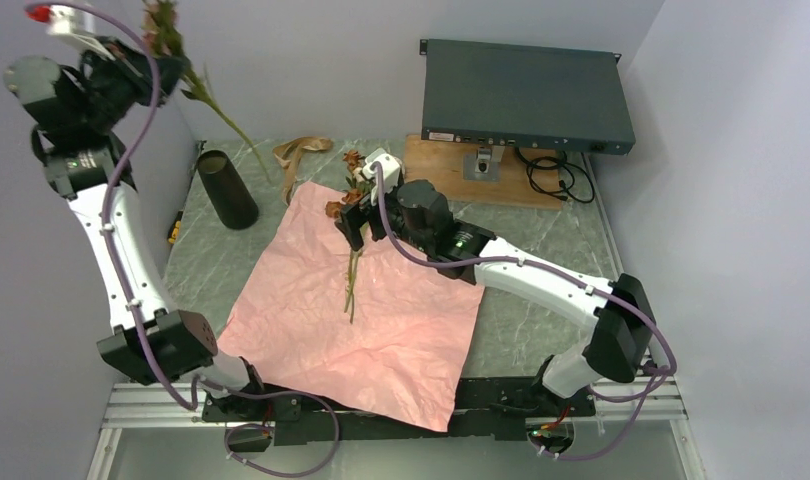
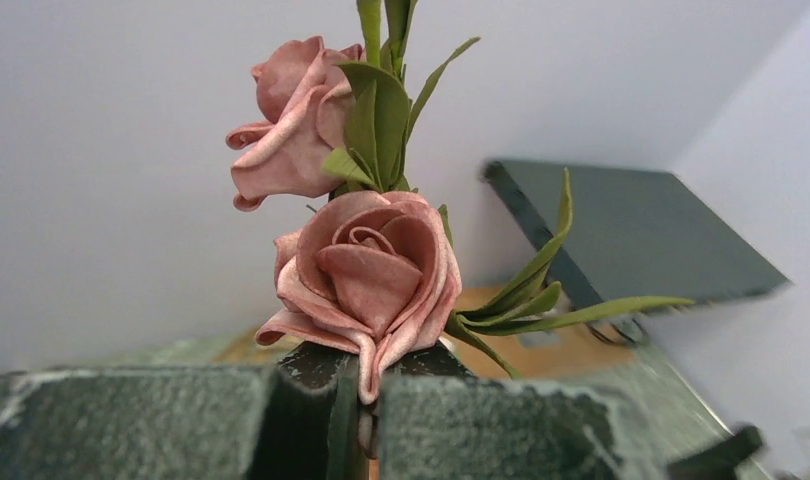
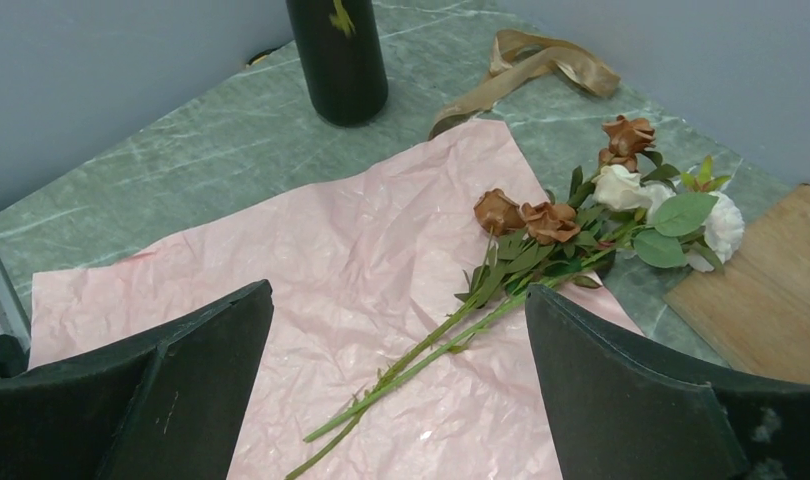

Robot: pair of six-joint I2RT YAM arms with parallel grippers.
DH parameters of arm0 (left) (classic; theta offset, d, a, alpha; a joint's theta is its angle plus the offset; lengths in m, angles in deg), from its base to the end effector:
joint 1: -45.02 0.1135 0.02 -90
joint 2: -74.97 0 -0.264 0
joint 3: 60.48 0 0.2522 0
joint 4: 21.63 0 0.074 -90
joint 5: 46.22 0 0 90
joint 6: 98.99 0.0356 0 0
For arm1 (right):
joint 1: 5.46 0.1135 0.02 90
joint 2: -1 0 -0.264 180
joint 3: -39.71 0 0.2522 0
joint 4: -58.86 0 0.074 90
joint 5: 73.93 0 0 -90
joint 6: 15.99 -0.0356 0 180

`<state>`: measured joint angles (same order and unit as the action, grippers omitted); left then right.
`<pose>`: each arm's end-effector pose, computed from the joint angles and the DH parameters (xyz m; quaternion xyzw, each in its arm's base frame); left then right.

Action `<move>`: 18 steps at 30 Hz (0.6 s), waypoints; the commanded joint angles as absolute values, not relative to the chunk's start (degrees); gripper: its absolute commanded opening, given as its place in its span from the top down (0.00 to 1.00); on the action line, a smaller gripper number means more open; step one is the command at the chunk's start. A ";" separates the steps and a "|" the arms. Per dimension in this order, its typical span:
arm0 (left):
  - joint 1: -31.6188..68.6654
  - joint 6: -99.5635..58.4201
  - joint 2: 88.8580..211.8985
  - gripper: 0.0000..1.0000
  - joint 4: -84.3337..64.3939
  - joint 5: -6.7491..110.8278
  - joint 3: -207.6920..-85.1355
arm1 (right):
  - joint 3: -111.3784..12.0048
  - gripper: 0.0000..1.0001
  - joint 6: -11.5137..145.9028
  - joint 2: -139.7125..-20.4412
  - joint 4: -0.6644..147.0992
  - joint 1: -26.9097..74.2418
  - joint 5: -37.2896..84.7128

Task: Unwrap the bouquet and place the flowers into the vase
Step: Insert the fake flower into the vase.

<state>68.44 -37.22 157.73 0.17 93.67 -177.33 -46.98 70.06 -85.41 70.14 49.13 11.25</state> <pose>0.2772 0.0904 0.5374 0.0478 0.6551 -0.2940 0.6944 0.2128 0.2942 0.3573 -0.3055 0.7083 0.2824 0.5702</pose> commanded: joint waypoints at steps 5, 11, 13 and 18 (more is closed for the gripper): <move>74.32 -31.51 164.75 1.00 4.72 84.06 -191.86 | -46.41 0.00 70.29 -81.59 70.34 46.27 13.42; 75.92 -29.39 167.78 1.00 5.91 81.46 -196.01 | -45.65 0.00 69.40 -80.97 70.99 44.44 14.43; 76.08 -28.11 168.15 1.00 6.36 80.83 -195.86 | -45.45 0.00 69.20 -80.84 71.04 44.01 14.56; 76.13 -24.59 168.69 1.00 7.47 79.37 -194.15 | -45.50 0.00 68.74 -81.14 71.47 43.09 15.15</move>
